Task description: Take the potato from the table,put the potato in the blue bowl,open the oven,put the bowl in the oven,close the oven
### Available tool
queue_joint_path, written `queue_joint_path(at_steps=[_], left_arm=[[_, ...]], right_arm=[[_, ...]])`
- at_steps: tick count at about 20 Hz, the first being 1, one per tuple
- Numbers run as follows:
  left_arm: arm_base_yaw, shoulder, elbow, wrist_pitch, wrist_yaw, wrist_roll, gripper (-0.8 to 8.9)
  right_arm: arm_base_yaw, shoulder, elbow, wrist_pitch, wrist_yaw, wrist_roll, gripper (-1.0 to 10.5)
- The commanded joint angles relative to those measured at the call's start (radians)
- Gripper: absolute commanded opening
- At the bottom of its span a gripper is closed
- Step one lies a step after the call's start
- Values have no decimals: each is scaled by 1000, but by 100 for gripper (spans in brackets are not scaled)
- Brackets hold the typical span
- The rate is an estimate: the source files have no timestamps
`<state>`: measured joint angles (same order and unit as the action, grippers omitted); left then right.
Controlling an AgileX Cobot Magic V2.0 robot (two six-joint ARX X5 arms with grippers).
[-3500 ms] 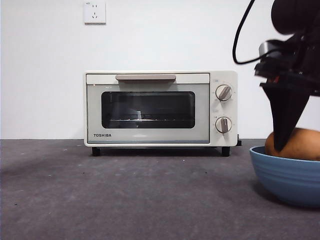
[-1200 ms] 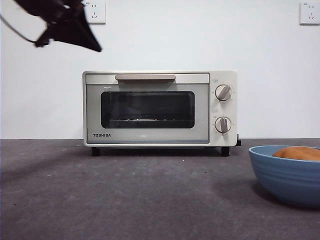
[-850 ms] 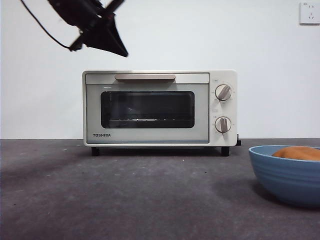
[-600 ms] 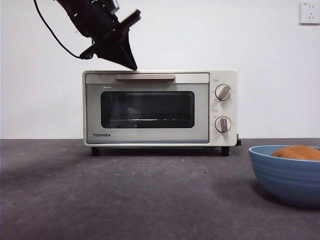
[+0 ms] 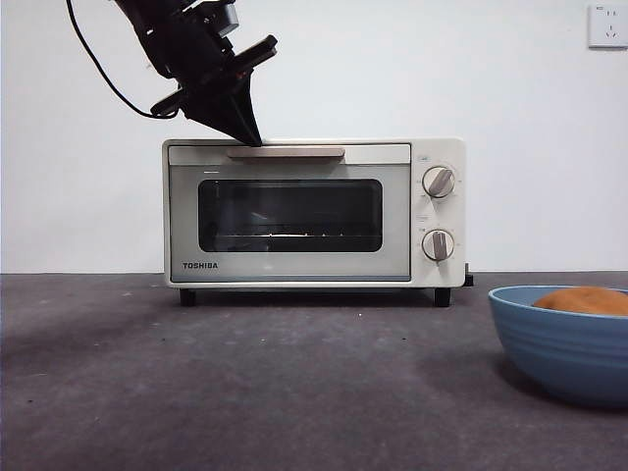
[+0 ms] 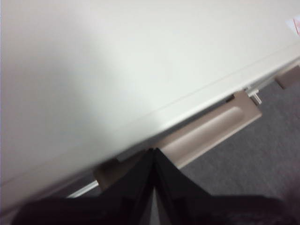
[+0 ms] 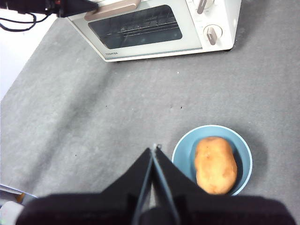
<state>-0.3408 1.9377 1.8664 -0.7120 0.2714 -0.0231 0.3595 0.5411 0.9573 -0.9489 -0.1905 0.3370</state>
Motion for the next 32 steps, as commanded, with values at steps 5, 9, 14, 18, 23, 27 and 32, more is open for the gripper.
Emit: queue_joint_path(at_steps=[5, 9, 14, 18, 23, 27, 32], left_arm=[[-60, 32, -19, -172, -117, 31, -6], [-104, 32, -20, -214, -119, 30, -6], [-138, 32, -92, -226, -119, 23, -6], [-141, 32, -185, -202, -119, 4, -6], [-142, 32, -224, -188, -142, -9, -6], [-150, 32, -224, -246, -168, -19, -6], [-175, 32, -224, -287, -168, -26, -6]], right_arm=[[1, -28, 40, 0, -1, 39, -8], [1, -45, 150, -116, 42, 37, -8], [1, -49, 309, -258, 122, 36, -7], [1, -49, 405, -317, 144, 29, -2], [1, -49, 428, -356, 158, 26, -2], [1, -49, 428, -372, 158, 21, -2], [1, -49, 428, -380, 167, 18, -2]])
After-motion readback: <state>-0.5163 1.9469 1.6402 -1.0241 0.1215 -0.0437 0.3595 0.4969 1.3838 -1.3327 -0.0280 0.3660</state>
